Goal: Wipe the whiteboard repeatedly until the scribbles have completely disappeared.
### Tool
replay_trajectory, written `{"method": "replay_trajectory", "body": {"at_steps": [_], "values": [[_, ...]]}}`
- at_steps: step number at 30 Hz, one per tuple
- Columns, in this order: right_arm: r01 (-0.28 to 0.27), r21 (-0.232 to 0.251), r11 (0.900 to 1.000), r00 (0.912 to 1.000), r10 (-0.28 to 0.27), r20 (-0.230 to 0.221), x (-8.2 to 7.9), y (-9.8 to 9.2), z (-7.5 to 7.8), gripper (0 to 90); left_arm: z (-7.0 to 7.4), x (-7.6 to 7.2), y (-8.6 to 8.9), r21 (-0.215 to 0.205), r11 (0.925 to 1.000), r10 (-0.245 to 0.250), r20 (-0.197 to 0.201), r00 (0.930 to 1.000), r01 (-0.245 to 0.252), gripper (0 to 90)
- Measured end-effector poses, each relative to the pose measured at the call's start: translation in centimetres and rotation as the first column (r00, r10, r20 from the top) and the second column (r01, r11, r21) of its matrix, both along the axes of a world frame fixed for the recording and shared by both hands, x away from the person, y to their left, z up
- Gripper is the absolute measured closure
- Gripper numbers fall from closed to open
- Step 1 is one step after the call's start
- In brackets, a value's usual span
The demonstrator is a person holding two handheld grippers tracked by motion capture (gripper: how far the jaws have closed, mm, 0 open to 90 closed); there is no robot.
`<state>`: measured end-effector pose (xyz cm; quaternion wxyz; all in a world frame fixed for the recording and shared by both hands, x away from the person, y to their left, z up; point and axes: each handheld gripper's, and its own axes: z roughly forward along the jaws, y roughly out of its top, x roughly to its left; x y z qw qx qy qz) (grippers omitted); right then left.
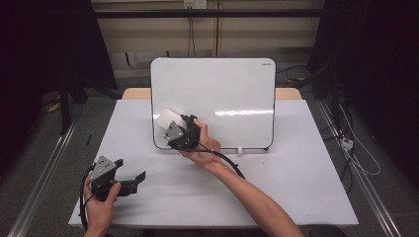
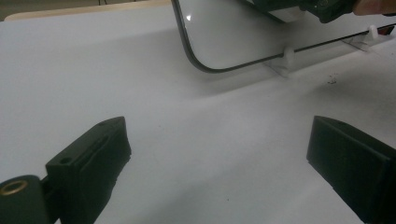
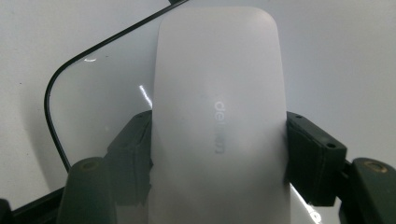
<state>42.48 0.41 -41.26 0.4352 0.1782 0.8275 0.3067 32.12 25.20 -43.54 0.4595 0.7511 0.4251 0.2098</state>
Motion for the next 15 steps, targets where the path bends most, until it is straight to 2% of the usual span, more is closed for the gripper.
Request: {"method": "replay_trajectory", "body": {"at_steps": [4, 5, 9, 13, 15], "values": [[0.024, 0.027, 0.999, 0.9997, -0.024, 0.005, 0.8, -0.6, 1.0, 31.3, 0.0, 0.0, 0.0, 0.005, 1.0, -0.001, -0.003, 1.0, 0.001, 5.8], [0.04, 0.05, 0.998, 0.9992, -0.041, 0.005, 1.1, -0.8, 1.4, 31.3, 0.0, 0.0, 0.0, 0.002, 1.0, -0.001, -0.002, 1.0, 0.001, 5.8], [0.079, 0.087, 0.993, 0.9967, -0.08, 0.01, 2.6, -1.5, 3.1, 31.3, 0.0, 0.0, 0.0, 0.004, 1.0, -0.003, -0.003, 1.0, 0.003, 5.8], [0.098, 0.089, 0.991, 0.9949, -0.1, 0.016, 3.5, -1.3, 4.1, 31.3, 0.0, 0.0, 0.0, 0.003, 1.0, -0.003, -0.004, 1.0, 0.003, 5.8], [0.1, 0.083, 0.992, 0.9946, -0.102, 0.019, 3.6, -1.1, 4.2, 31.3, -0.1, 0.1, 0.0, 0.001, 1.0, -0.002, -0.005, 1.0, 0.002, 5.8]]}}
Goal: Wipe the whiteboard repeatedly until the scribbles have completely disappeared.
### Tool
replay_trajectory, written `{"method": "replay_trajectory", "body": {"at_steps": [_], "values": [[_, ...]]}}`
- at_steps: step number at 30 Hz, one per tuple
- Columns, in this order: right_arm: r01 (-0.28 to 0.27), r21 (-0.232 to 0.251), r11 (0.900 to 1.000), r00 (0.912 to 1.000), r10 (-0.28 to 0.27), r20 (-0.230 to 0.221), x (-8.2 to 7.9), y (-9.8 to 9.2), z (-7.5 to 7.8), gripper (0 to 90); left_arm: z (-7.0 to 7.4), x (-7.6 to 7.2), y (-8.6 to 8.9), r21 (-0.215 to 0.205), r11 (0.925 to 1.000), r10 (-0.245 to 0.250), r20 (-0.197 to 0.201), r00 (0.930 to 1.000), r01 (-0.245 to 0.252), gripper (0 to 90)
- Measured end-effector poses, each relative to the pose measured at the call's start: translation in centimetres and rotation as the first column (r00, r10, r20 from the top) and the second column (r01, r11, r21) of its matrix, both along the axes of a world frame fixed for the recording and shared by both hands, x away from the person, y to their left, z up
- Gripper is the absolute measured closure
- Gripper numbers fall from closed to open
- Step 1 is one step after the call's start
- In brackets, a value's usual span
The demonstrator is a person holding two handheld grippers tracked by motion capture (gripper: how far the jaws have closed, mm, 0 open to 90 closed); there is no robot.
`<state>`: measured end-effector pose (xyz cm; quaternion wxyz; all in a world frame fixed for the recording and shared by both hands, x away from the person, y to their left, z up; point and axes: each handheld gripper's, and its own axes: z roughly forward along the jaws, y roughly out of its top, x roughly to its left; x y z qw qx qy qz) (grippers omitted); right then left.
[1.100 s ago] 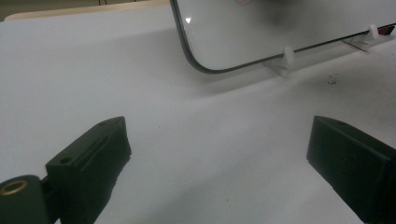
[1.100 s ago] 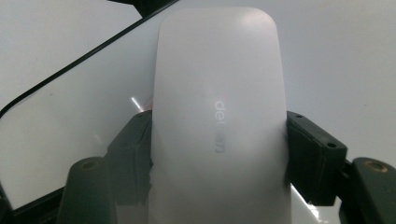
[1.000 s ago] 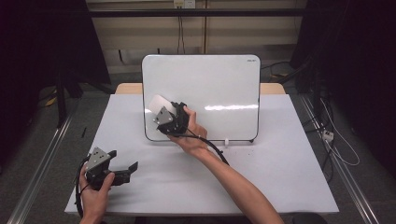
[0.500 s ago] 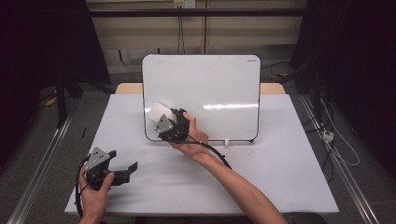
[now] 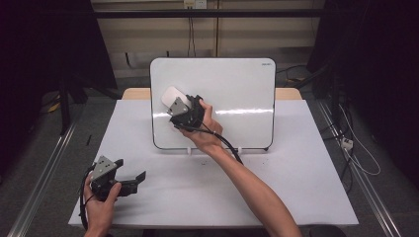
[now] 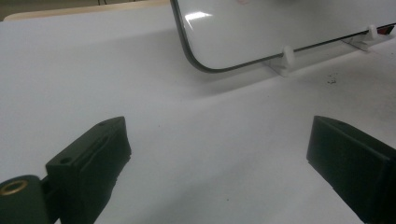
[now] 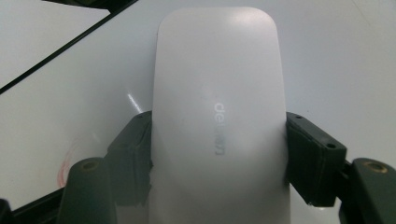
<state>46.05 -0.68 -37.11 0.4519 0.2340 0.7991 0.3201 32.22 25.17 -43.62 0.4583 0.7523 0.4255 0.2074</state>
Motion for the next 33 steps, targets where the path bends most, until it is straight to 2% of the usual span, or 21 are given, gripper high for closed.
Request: {"method": "replay_trajectory", "body": {"at_steps": [2, 4, 6, 10, 15, 18, 23, 25, 31, 33], "values": [[0.015, 0.017, 1.0, 0.9998, -0.015, 0.01, -0.1, 0.1, -0.2, 31.3, 0.0, 0.1, 0.0, 0.004, 1.0, -0.001, 0.0, 1.0, 0.001, 5.8], [0.02, 0.013, 1.0, 0.9997, -0.021, 0.017, -0.3, 0.3, -0.3, 31.3, 0.0, 0.1, -0.1, 0.003, 1.0, -0.002, -0.001, 1.0, 0.002, 5.8], [0.002, -0.009, 1.0, 0.9999, -0.002, 0.013, -0.6, 0.5, -0.6, 31.3, 0.0, 0.1, -0.2, 0.002, 1.0, -0.005, 0.0, 1.0, 0.005, 5.8], [-0.01, -0.004, 1.0, 0.9999, 0.01, 0.013, -1.4, 1.1, -1.7, 31.3, 0.0, 0.1, -0.2, 0.003, 1.0, -0.004, 0.001, 1.0, 0.004, 5.8], [-0.048, -0.051, 0.998, 0.9988, 0.048, 0.007, -2.5, 1.6, -3.0, 31.3, 0.0, 0.0, -0.2, 0.004, 1.0, -0.001, 0.005, 1.0, 0.001, 5.8], [-0.076, -0.092, 0.993, 0.9971, 0.076, -0.005, -3.0, 1.3, -3.5, 31.3, 0.0, 0.0, -0.2, 0.003, 1.0, 0.001, 0.0, 1.0, -0.001, 5.8], [-0.113, -0.128, 0.985, 0.9935, 0.111, -0.025, -4.1, 0.6, -4.6, 31.4, 0.0, -0.1, -0.1, 0.005, 1.0, 0.001, 0.002, 1.0, -0.001, 5.8], [-0.133, -0.158, 0.978, 0.991, 0.128, -0.037, -4.5, 0.2, -4.9, 31.4, 0.0, -0.1, -0.2, 0.007, 1.0, 0.003, 0.001, 1.0, -0.004, 5.8], [-0.155, -0.183, 0.971, 0.9876, 0.148, -0.052, -5.3, -0.8, -5.6, 31.4, -0.1, 0.0, -0.2, 0.01, 0.9999, -0.001, -0.001, 1.0, 0.001, 5.8], [-0.154, -0.18, 0.972, 0.9877, 0.147, -0.053, -5.4, -1.1, -5.6, 31.4, -0.1, 0.0, -0.2, 0.007, 1.0, 0.003, -0.001, 1.0, -0.003, 5.8]]}}
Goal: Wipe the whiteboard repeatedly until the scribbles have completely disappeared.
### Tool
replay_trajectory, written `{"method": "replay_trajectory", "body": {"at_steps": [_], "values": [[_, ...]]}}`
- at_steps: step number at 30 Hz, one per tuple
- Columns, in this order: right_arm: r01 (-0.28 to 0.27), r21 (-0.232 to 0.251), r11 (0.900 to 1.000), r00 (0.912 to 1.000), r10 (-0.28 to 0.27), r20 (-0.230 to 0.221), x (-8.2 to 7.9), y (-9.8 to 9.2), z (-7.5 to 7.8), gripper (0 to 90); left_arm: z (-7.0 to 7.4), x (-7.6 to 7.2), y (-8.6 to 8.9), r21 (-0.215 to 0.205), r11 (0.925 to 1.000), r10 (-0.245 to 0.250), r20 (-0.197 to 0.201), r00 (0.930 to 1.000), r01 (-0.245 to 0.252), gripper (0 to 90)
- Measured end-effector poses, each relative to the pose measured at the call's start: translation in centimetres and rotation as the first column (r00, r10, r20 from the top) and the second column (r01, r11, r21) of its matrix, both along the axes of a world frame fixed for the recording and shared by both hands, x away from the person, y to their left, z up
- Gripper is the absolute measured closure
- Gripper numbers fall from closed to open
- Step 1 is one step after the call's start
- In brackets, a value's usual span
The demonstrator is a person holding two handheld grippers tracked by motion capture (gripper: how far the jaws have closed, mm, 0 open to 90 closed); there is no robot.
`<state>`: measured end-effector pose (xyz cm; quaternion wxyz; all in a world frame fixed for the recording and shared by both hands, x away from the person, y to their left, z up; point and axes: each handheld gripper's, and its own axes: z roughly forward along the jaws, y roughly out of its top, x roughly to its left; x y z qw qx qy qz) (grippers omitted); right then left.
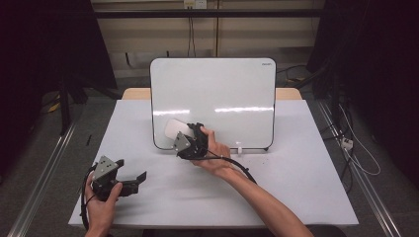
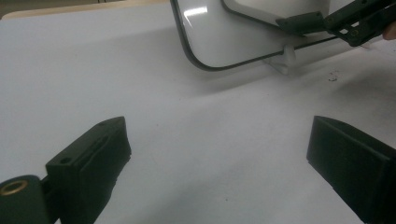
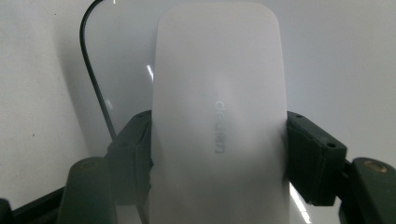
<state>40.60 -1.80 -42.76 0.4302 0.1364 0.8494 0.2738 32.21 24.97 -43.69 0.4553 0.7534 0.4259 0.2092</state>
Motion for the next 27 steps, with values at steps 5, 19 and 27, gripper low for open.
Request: {"method": "replay_trajectory", "body": {"at_steps": [5, 19, 27], "values": [[0.048, 0.057, 0.997, 0.9988, -0.048, 0.006, 0.9, -0.6, 1.0, 31.4, 0.0, 0.0, 0.1, -0.003, 1.0, 0.002, 0.006, 1.0, -0.002, 5.8], [0.166, 0.201, 0.965, 0.9852, -0.171, 0.008, 5.3, -0.4, 5.7, 31.3, 0.1, 0.2, 0.0, 0.0, 0.9999, -0.012, -0.002, 0.9999, 0.012, 5.8], [0.169, 0.199, 0.965, 0.9838, -0.177, 0.025, 5.3, 0.2, 5.8, 31.3, 0.1, 0.2, 0.1, 0.001, 0.9999, -0.01, -0.003, 0.9999, 0.01, 5.8]]}}
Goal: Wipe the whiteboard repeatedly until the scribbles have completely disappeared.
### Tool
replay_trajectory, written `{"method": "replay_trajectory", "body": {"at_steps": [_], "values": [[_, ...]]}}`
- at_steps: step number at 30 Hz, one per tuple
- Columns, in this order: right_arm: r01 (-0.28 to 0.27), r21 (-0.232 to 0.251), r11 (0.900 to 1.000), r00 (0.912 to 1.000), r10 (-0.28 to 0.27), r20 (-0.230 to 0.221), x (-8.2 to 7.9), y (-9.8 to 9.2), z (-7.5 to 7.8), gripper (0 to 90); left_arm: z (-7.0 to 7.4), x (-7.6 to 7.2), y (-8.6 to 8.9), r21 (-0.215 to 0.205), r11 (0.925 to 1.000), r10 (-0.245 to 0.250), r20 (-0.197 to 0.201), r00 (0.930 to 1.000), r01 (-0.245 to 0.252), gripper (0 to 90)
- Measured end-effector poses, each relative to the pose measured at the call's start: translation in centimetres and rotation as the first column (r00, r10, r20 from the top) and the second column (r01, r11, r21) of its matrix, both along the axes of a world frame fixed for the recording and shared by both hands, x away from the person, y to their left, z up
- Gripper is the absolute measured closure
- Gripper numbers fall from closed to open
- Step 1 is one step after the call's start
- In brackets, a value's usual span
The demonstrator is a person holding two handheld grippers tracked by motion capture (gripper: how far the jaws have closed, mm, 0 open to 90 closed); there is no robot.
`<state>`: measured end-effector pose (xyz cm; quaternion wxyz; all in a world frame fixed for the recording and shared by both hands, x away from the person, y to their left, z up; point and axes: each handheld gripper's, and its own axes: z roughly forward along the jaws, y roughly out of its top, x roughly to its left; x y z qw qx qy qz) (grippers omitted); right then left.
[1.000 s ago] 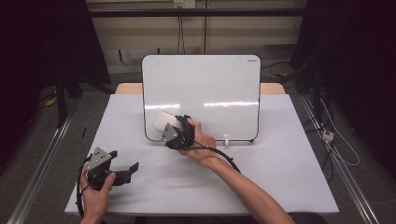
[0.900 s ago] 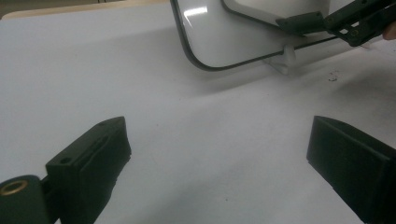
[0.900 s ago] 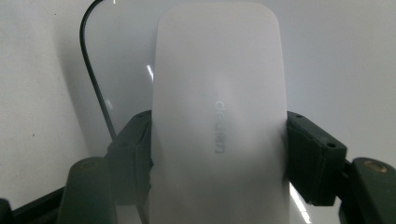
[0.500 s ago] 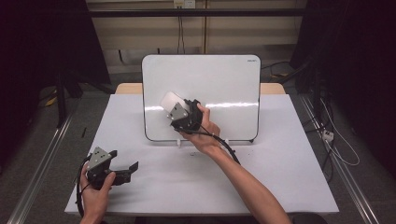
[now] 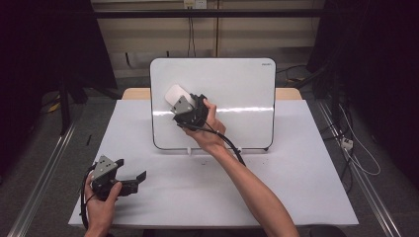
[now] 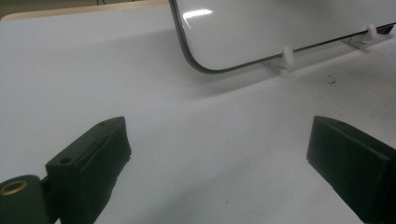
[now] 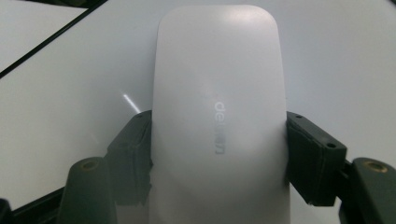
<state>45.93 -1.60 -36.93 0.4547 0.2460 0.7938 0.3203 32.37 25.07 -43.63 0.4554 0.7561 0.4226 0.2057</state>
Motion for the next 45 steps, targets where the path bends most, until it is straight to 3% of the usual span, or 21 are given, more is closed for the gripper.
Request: {"method": "replay_trajectory", "body": {"at_steps": [11, 18, 24, 32, 38, 41, 44, 45], "values": [[-0.091, -0.074, 0.993, 0.9959, 0.09, -0.013, -3.0, 3.2, -3.8, 31.3, 0.0, 0.1, -0.3, 0.003, 1.0, 0.0, 0.009, 1.0, 0.0, 5.8], [-0.095, -0.089, 0.991, 0.9954, 0.096, 0.001, -3.6, 3.5, -4.5, 31.3, 0.0, 0.0, -0.3, 0.004, 1.0, -0.002, 0.014, 0.9999, 0.002, 5.8], [-0.09, -0.086, 0.992, 0.9959, 0.089, -0.011, -3.3, 3.3, -4.2, 31.4, 0.0, 0.1, -0.1, -0.001, 1.0, -0.002, 0.005, 1.0, 0.002, 5.8], [-0.028, -0.031, 0.999, 0.9996, 0.028, 0.005, -1.5, 1.8, -2.0, 31.3, 0.1, -0.1, -0.1, 0.0, 1.0, -0.002, 0.004, 1.0, 0.002, 5.8], [0.016, 0.038, 0.999, 0.9999, -0.016, 0.0, -0.1, 0.4, -0.3, 31.3, 0.0, -0.1, -0.1, -0.002, 1.0, -0.003, 0.004, 1.0, 0.003, 5.8], [0.018, 0.085, 0.996, 0.9994, -0.016, -0.031, 0.3, -0.2, 0.3, 31.3, 0.0, 0.0, -0.1, -0.006, 1.0, 0.004, 0.01, 0.9999, -0.004, 5.8], [0.007, 0.1, 0.995, 0.9992, -0.003, -0.04, 0.3, -0.5, 0.5, 31.4, -0.1, 0.0, -0.1, 0.002, 1.0, 0.005, 0.005, 1.0, -0.005, 5.8], [0.0, 0.133, 0.991, 0.9981, 0.008, -0.061, 0.3, -0.7, 0.6, 31.4, -0.1, 0.0, -0.1, 0.003, 1.0, 0.005, 0.004, 1.0, -0.005, 5.8]]}}
